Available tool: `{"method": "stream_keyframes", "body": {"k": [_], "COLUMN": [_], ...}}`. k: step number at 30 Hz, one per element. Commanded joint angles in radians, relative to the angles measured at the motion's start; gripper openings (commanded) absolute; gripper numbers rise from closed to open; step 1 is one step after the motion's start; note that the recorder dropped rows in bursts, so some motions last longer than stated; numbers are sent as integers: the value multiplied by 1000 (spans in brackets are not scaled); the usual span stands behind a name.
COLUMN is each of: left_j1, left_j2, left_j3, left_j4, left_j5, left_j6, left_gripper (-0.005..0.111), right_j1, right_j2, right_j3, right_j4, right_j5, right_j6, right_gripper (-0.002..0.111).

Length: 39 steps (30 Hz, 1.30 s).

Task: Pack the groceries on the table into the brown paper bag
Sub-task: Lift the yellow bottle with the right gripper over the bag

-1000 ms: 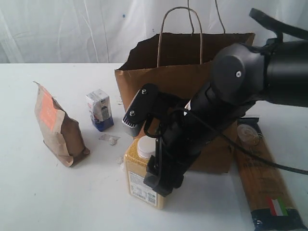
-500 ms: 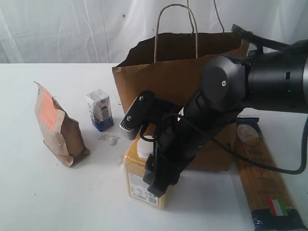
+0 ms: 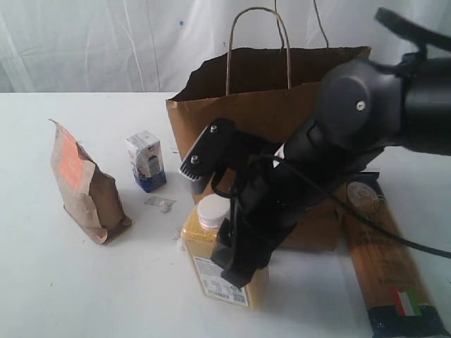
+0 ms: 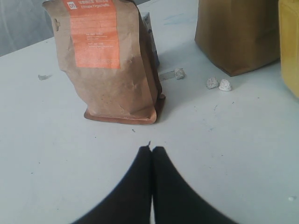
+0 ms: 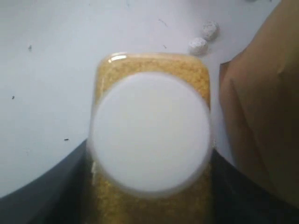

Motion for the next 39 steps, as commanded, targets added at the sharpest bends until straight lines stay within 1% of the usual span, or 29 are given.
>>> {"method": "stream_keyframes", "body": {"k": [1,7,10,12,13,14,15,16,17,18,20,22,24,29,31,33,39], "left_j1": [4,4,4,4,4,4,4,4,4,4,4,4,4,4,4,4,4], "left_j2": [-5,-5,-5,-5,-5,-5,-5,-5,-5,-5,-5,-5,-5,-5,-5,-5,-5], "left_j3": [4,4,4,4,4,4,4,4,4,4,4,4,4,4,4,4,4], "left_j4": [-5,-5,-5,-5,-5,-5,-5,-5,-5,-5,-5,-5,-5,-5,-5,-5,-5], "left_j5": [0,0,0,0,0,0,0,0,0,0,0,0,0,0,0,0,0], "left_j6": [-4,-4,-4,-4,-4,-4,-4,-4,-4,-4,-4,-4,-4,-4,-4,-4,-4], "left_gripper": [0,0,0,0,0,0,0,0,0,0,0,0,0,0,0,0,0], "right_j1": [11,23,23,20,20,20,15,6,-9,-25,-51,-82,-124,-207,-232,-250,-267], "right_j2": [-127,-295,-415,-509,-562,-590,-636,-657,-687,-696,-696,-667,-627,-518,-455,-392,-232], "right_j3": [-6,-6,-6,-6,-8,-10,-10,-15,-23,-33,-72,-136,-212,-352,-400,-450,-550], "right_j4": [15,4,-59,-181,-271,-317,-387,-422,-482,-537,-620,-663,-670,-687,-672,-613,-469], "right_j5": [27,90,88,79,74,64,33,16,-12,-31,-42,-54,-87,-101,-101,-103,-103], "right_j6": [17,22,93,204,284,329,419,482,589,638,645,645,643,617,583,524,347], "right_gripper": [0,0,0,0,0,0,0,0,0,0,0,0,0,0,0,0,0]}}
